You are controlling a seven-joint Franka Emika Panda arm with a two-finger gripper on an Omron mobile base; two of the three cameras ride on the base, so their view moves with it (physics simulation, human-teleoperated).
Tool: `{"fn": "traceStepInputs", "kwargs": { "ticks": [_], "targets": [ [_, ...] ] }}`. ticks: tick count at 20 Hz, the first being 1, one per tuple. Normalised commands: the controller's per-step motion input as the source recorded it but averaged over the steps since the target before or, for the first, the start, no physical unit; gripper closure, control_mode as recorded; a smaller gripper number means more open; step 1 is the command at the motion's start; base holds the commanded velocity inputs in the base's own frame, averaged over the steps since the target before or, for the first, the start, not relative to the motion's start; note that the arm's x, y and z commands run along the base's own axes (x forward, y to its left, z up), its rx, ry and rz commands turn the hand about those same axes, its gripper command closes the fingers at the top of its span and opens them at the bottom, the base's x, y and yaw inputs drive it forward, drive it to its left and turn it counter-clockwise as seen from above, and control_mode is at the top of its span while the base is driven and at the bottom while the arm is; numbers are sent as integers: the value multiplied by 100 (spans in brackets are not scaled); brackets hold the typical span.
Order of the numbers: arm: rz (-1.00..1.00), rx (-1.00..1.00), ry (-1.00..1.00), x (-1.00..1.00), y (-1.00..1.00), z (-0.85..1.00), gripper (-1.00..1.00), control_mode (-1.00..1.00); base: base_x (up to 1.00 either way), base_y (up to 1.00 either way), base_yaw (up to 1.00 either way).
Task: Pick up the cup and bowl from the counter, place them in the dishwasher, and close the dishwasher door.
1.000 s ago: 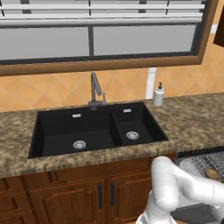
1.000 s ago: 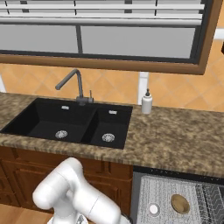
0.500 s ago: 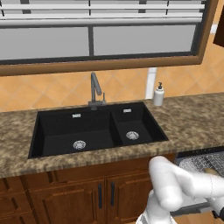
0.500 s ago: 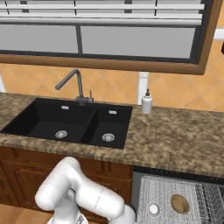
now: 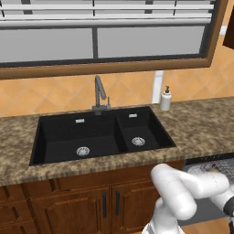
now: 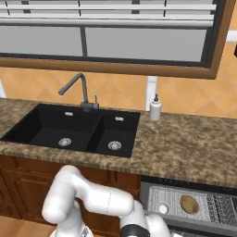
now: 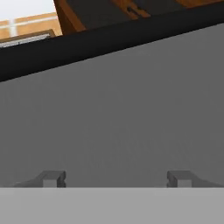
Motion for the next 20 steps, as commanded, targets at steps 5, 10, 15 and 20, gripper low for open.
{"fn": "traceStepInputs", "kwargs": {
  "ticks": [5,10,15,20],
  "targets": [
    [18,0,-29,100,-11,-51,-100,-100,0,0,0],
    [21,0,-16,100,-19,-37,-100,-100,0,0,0],
    [21,0,-18,100,-28,-39,-100,-100,0,0,0],
    [21,0,-13,100,-31,-26,-100,-100,0,0,0]
  ]
}}
